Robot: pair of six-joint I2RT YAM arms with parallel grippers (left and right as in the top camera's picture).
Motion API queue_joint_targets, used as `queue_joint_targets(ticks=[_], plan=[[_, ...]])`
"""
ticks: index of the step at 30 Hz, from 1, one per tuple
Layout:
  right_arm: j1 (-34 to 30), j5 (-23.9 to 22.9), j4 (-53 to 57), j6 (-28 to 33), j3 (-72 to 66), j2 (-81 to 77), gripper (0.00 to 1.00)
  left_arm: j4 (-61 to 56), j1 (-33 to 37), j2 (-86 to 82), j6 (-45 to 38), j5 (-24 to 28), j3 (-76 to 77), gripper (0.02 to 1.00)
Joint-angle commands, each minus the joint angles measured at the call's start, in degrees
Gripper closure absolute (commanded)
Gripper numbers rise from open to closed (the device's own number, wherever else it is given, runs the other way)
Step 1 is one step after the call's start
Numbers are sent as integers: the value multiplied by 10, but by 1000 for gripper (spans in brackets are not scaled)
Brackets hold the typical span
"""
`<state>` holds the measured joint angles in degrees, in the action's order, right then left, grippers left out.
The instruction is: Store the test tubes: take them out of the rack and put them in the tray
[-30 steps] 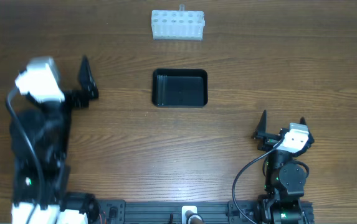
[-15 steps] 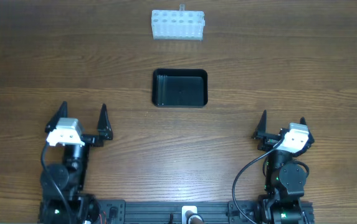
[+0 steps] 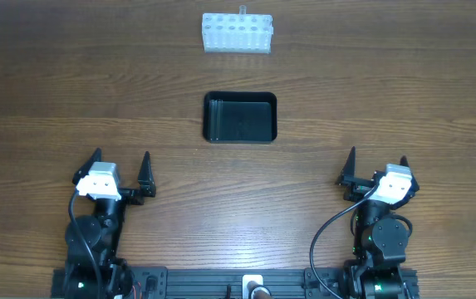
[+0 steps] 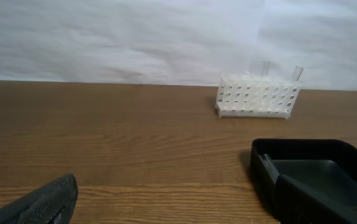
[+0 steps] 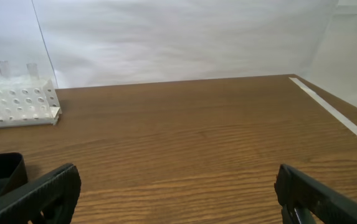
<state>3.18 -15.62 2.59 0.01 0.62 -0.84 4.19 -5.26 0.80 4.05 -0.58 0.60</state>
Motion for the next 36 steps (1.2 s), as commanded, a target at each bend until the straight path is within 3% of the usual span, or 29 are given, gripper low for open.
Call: queue_joint_targets(ticks=[1,15,17,19,26,33,36], plan=[[-2,-2,0,-2,-3,5,9,1,3,-4,-8,8,-3,18],[-2,-5,0,3,-3,5,9,1,3,-4,-8,8,-3,18],[-2,-75,-30,81,-3,5,7,1,3,-4,-8,8,-3,18],[-2,-116,-51,106,-3,5,12,1,3,-4,-8,8,-3,18],[-2,-117,-1,106,-3,5,7,1,3,-4,-8,8,-3,18],[-1,-127,-34,111,-3,3,9,1,3,-4,-8,8,-3,18],[-2,-113,-90,46,-1,-6,7,1,3,-4,-8,8,-3,18]])
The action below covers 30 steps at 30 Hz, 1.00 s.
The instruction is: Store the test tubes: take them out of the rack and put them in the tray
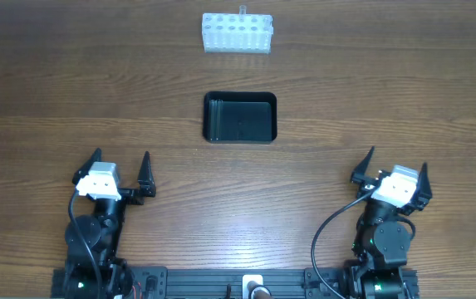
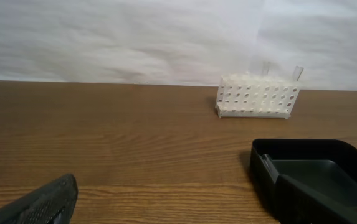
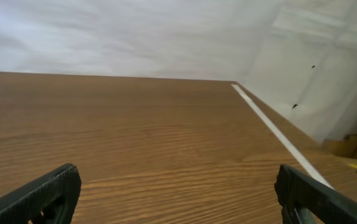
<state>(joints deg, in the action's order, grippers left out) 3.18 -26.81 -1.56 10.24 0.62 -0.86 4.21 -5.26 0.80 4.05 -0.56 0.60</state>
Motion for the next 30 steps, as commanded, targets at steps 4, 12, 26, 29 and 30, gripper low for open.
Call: queue_joint_targets(ticks=[4,12,26,29,30], plan=[[-2,82,-117,-85,41,-81,7,1,3,-4,-8,8,-3,18],[0,282,-143,-135,251,-392,7,1,3,-4,-8,8,-3,18],[189,236,18,-201,709,-913,7,1,3,-4,-8,8,-3,18],[217,188,89,-245,810,-992,7,1,3,-4,-8,8,-3,18],[224,178,109,-255,841,-1015,7,1,3,-4,-8,8,-3,18]])
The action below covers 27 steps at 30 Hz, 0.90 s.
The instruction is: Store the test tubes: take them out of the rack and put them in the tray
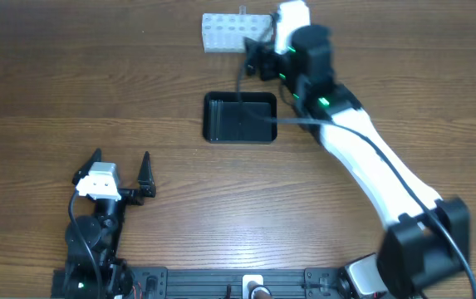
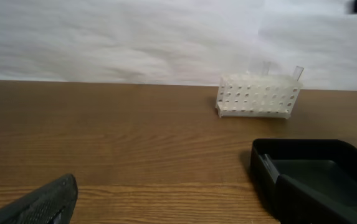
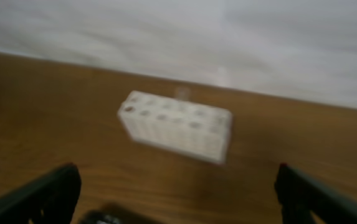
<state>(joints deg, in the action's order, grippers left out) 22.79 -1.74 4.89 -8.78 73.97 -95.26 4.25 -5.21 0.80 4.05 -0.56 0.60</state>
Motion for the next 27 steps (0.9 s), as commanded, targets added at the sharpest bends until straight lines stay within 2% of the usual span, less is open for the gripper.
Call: queue_joint_targets(ticks=[1,7,14,27], plan=[[34,-82,64,-75,141,-99,7,0,3,-4,-8,8,-3,18],[46,-130,135,-95,297,-226,7,0,3,-4,-8,8,-3,18],[46,-150,167,-94,420,-344,9,0,3,-4,-8,8,-3,18],[38,-181,120,-96,445,-416,9,0,3,-4,-8,8,-3,18]])
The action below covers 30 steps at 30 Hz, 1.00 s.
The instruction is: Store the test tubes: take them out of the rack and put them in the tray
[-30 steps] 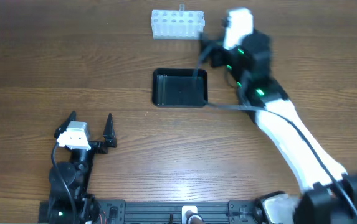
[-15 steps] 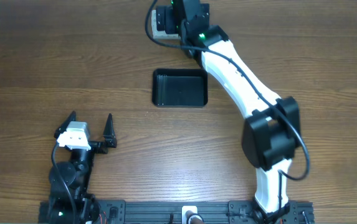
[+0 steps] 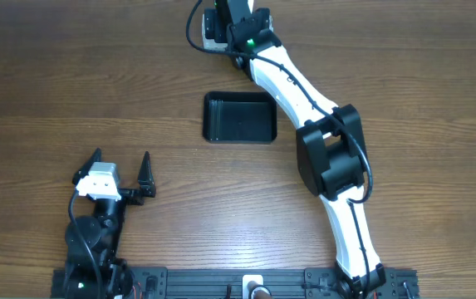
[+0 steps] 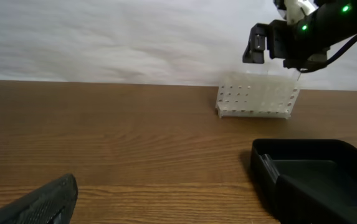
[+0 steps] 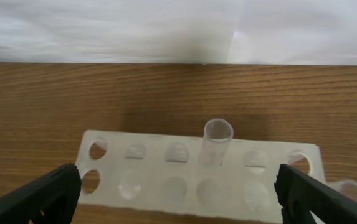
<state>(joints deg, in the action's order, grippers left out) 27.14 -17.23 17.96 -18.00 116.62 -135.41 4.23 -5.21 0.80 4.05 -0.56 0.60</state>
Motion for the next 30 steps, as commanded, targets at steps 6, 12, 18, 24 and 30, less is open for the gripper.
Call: queue_joint_targets(ticks=[6,12,18,24,30], plan=[[-10,-28,-24,-4,19,-28,73,0,3,-4,-8,8,-3,18],[-12,-40,-35,-4,19,-35,261,0,3,-4,-8,8,-3,18],[-16,-48,-36,-1,19,-35,356,0,3,-4,-8,8,-3,18],[-17,-49,-37,5,19,-36,446,0,3,-4,-8,8,-3,18],[-20,-49,-37,5,19,-37,555,0,3,-4,-8,8,-3,18]])
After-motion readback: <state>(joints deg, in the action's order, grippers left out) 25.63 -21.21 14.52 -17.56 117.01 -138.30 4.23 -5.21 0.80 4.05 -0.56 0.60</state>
